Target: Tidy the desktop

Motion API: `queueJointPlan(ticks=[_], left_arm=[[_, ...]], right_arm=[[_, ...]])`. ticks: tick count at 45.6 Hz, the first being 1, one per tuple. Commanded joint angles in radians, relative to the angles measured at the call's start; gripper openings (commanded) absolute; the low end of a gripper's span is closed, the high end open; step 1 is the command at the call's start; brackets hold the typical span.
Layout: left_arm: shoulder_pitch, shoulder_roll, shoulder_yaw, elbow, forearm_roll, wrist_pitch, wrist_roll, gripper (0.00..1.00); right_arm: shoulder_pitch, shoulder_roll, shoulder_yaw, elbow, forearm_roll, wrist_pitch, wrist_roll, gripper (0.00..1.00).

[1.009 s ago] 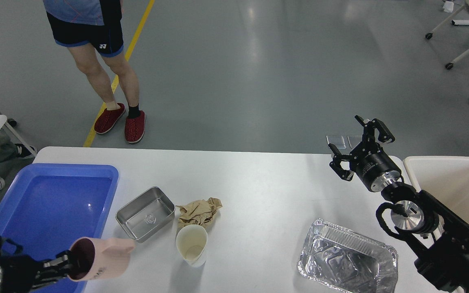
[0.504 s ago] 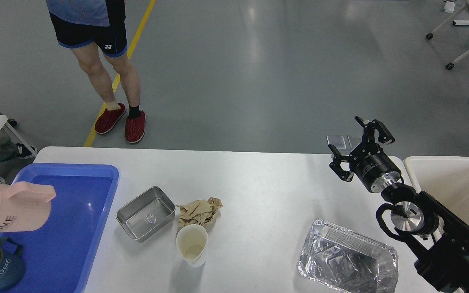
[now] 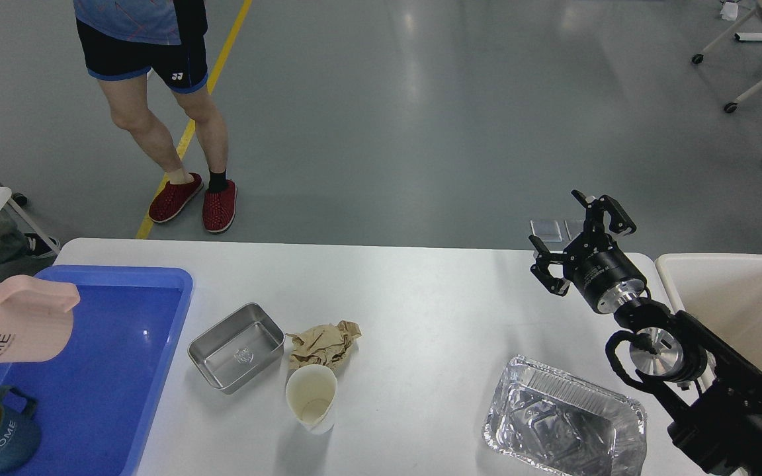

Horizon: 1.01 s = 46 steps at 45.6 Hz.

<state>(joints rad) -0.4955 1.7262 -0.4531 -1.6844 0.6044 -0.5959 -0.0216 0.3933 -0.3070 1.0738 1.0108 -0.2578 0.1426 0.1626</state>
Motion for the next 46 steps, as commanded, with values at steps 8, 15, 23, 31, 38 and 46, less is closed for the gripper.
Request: queueJointPlan(ticks=[8,15,23,31,38,46], left_arm=[[0.012,-0.243,0.146,0.071,0.003,0.174,0.104,0.08],[0.014,-0.333,0.237,0.130,0.015,0.231,0.114,0.08],[0.014,-0.392,0.330,0.218,0.018,0.258,0.112,0.08],[0.015,-0.430,0.341,0.278,0.015,0.277,0.111,0.08],[0.028,-0.497,0.341,0.377,0.014,0.280,0.114,0.08],[0.040,-0.533,0.341,0.413,0.011,0.280,0.114,0.11]], right_arm=[[-0.008,0.005,0.000,0.002,0.000,0.000,0.000,1.00],[-0.017,0.008,0.000,0.000,0.000,0.000,0.000,1.00],[-0.020,0.009,0.002,-0.001,0.000,0.000,0.000,1.00],[-0.027,0.009,0.002,-0.001,0.000,-0.001,0.000,1.00],[-0.028,0.009,0.002,0.000,0.000,0.000,0.000,1.00],[-0.030,0.009,0.002,0.000,0.000,0.000,0.000,1.00]])
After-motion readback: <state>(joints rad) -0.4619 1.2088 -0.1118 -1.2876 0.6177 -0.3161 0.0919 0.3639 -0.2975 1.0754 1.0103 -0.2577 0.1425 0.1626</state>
